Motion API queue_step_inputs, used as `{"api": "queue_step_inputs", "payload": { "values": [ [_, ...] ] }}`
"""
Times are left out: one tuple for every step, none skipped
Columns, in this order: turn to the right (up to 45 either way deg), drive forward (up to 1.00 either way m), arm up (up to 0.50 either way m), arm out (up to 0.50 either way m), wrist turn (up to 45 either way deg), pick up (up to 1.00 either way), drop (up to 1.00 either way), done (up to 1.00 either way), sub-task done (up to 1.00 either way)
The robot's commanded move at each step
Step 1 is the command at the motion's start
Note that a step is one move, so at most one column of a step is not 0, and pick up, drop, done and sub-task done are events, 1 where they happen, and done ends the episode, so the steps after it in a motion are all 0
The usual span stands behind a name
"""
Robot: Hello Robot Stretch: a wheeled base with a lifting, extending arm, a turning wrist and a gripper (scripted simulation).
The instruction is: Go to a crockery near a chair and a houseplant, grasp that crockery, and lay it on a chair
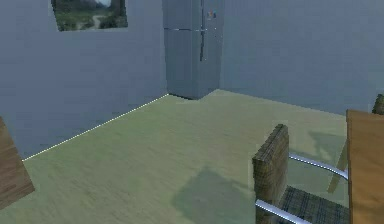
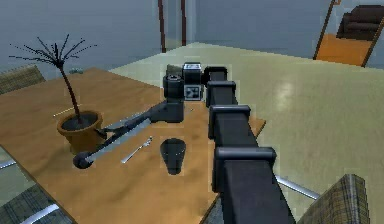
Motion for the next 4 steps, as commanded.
{"api": "queue_step_inputs", "payload": {
  "values": [
    [0.0, 0.0, 0.0, 0.0, 45.0, 0.0, 0.0, 0.0, 0.0],
    [0.0, 0.0, 0.0, 0.0, 27.0, 0.0, 0.0, 0.0, 0.0],
    [0.0, 0.0, -0.2, 0.0, 0.0, 0.0, 0.0, 0.0, 0.0],
    [0.0, 0.0, 0.0, 0.0, 0.0, 1.0, 0.0, 0.0, 0.0]
  ]
}}
